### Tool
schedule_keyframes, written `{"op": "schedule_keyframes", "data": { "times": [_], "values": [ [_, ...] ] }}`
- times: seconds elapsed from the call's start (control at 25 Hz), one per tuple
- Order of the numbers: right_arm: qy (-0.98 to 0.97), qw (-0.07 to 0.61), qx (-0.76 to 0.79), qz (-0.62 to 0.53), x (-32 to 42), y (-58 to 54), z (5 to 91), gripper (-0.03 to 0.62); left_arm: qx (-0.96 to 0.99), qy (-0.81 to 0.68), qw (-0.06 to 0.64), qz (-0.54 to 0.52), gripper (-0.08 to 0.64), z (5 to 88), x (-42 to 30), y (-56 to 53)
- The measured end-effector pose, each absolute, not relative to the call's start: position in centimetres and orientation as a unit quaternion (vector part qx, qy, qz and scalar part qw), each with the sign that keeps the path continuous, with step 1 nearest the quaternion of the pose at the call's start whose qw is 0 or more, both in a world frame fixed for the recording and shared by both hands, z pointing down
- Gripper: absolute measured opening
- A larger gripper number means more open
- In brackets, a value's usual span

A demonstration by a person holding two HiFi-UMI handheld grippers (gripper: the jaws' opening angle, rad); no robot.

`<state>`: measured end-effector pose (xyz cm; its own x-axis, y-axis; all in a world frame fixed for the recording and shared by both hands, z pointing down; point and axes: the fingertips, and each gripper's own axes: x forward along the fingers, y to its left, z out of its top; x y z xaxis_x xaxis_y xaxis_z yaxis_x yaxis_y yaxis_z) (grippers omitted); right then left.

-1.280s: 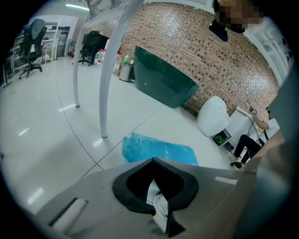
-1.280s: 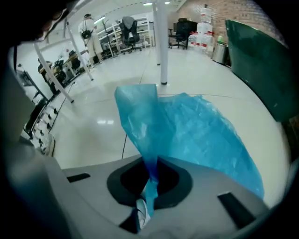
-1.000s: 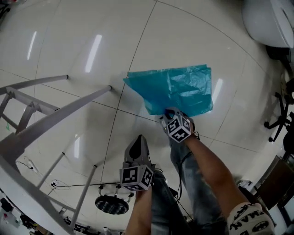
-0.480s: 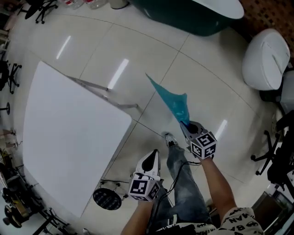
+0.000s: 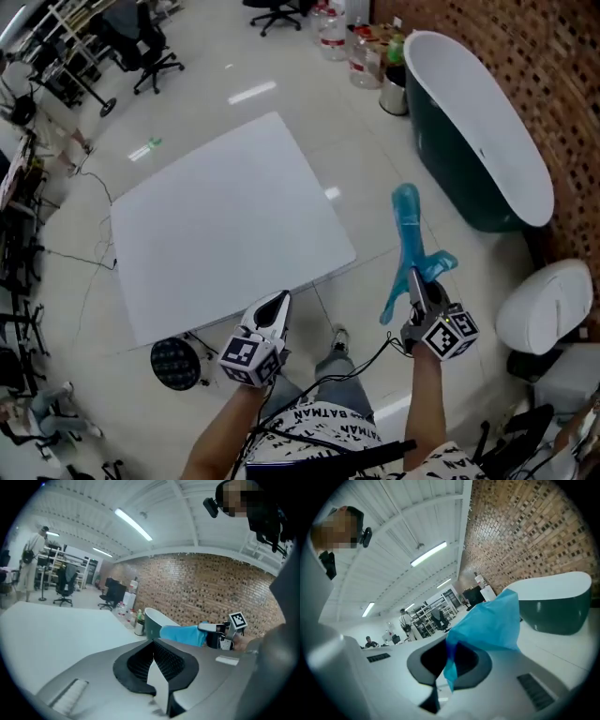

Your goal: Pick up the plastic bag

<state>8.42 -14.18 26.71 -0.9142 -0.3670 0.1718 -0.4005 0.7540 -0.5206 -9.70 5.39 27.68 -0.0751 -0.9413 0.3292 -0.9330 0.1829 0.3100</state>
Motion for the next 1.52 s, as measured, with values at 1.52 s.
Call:
{"op": "schedule_keyframes", "data": {
  "times": [1.52],
  "values": [
    [-0.978, -0.040, 0.097, 0.183, -14.2, 0.0, 7.8, 0.005, 0.432, -0.880, 0.157, -0.117, 0.002, 19.5, -32.8, 34.4]
  ]
}}
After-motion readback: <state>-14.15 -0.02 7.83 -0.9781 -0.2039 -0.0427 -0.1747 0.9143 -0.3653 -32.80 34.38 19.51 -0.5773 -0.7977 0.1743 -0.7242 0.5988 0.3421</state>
